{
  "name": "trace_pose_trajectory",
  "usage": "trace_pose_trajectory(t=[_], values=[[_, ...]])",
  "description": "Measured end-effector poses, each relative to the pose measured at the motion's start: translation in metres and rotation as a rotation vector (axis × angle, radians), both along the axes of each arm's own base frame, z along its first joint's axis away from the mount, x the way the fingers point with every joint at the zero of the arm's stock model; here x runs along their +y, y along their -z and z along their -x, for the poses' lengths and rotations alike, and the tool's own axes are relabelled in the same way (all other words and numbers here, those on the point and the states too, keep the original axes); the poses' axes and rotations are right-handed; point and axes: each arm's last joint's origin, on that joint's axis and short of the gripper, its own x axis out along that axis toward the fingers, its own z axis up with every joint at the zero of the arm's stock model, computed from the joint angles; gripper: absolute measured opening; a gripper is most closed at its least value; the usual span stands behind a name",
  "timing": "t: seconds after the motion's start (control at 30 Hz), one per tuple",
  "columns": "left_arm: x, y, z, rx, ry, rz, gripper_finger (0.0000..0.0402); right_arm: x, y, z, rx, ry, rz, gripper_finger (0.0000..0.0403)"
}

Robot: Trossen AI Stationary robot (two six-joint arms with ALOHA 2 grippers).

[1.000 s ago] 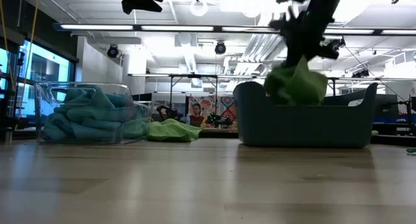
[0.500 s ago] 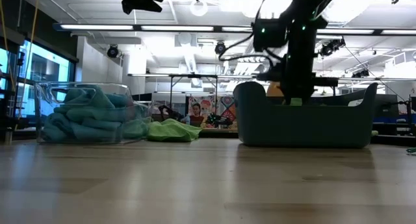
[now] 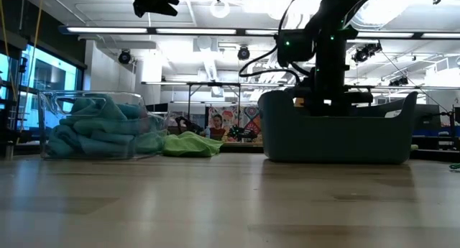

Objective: Sort microfiber towel by color & place in baskets
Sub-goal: Put the green microfiber towel into the blue bin

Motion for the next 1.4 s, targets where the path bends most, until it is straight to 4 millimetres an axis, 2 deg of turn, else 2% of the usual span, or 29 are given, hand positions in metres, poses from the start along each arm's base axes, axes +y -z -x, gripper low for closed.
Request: trace_pose_trajectory(t=[0.2,0.37,0.6,0.83,0.93,1.03,1.2,1.4], values=[[0.0,0.0,0.0,0.0,0.0,0.0,0.0184,0.002,-0.008,0.002,-0.015,-0.067,0.009,0.0227],[0.0,0.0,0.0,0.0,0.0,0.0,0.0184,0.003,-0.03,0.011,-0.101,-0.073,0.022,0.0272],[0.0,0.0,0.0,-0.001,0.0,0.0,0.0184,-0.001,-0.073,0.035,-0.267,-0.078,0.104,0.0279],[0.0,0.0,0.0,-0.002,0.0,0.0,0.0184,0.004,-0.124,0.053,-0.562,-0.222,0.297,0.028],[0.0,0.0,0.0,-0.002,-0.001,0.001,0.0184,0.008,-0.139,0.058,-0.651,-0.287,0.358,0.028],[0.0,0.0,0.0,-0.002,-0.001,0.001,0.0184,0.013,-0.145,0.061,-0.669,-0.365,0.405,0.028],[0.0,0.0,0.0,-0.001,-0.003,-0.002,0.0184,0.018,-0.143,0.059,-0.623,-0.511,0.437,0.028],[0.001,0.0,0.0,0.008,-0.041,-0.03,0.0184,0.033,-0.143,0.054,-0.758,-0.642,0.225,0.028]])
